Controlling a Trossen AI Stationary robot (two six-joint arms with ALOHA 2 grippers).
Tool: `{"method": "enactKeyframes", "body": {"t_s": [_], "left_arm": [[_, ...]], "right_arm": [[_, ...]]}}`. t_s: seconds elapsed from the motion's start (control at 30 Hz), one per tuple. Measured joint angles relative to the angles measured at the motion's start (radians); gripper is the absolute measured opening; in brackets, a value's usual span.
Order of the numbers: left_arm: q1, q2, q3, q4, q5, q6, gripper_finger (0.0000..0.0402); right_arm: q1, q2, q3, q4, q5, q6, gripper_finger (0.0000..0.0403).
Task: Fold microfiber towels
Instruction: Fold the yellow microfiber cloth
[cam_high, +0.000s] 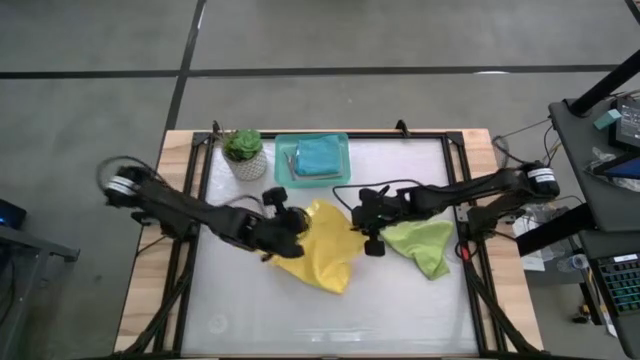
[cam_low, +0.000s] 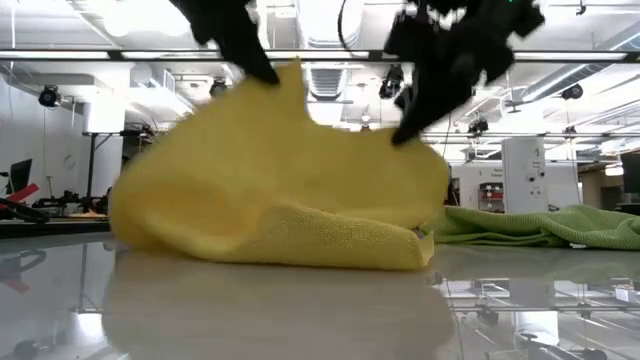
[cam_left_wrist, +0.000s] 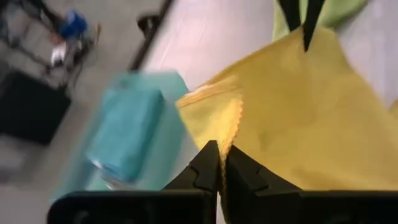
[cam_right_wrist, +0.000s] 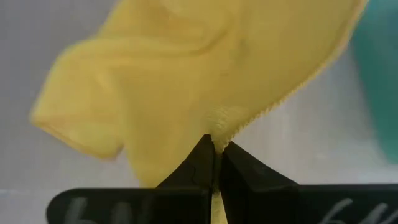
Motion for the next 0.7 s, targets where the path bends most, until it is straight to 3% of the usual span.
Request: {"method": "enactKeyframes", "body": {"t_s": [0.33,0.6,0.7], "left_arm": [[0.030,-0.382,0.000,-0.041,0.075,0.269,0.0000],[0.055,-0.547,0.000,0.005,0.176,0.517,0.0000],[0.055,-0.588,0.003,0.032,0.176,0.603,0.0000]], "right_arm": [[-0.017,-0.142,0.243,-0.214,0.114,-0.157,0.0009],[-0.048,-0.142,0.505,-0.283,0.307,-0.314,0.0009],[-0.053,-0.142,0.584,-0.294,0.314,-0.354,0.0009]]}}
